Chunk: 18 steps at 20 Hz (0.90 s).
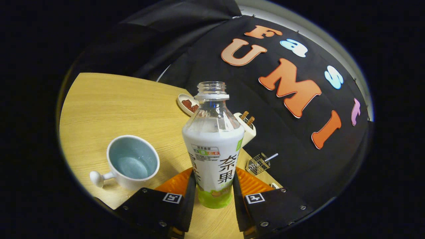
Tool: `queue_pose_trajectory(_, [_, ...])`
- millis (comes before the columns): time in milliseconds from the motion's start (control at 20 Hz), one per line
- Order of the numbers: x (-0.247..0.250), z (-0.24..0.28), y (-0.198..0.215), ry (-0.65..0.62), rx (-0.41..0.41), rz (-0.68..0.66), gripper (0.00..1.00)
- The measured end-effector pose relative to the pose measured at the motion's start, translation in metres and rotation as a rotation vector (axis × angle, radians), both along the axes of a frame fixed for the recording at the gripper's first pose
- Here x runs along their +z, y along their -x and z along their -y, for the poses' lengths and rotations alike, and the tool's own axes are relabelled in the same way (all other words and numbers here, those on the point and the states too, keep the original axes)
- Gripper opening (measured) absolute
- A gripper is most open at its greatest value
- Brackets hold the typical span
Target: Take the bottle from table, then pour the juice into the cup, finally place the bottle on the coaster
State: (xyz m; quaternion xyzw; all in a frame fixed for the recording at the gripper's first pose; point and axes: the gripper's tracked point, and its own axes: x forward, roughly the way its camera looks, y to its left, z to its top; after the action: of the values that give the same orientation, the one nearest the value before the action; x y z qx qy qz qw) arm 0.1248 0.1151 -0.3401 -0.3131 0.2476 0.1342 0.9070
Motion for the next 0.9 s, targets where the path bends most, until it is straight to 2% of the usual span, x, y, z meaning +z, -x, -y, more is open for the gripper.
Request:
queue_pose_trajectory(150, [-0.005, 0.005, -0.017, -0.166, -0.089, -0.012, 0.55])
queue_pose_trajectory(350, [-0.003, 0.022, -0.044, -0.287, -0.221, 0.032, 0.55])
queue_pose_trajectory(500, [-0.016, 0.023, -0.054, -0.381, -0.275, 0.025, 0.55])
queue_pose_trajectory(900, [-0.052, 0.024, -0.072, -0.444, -0.366, -0.015, 0.55])
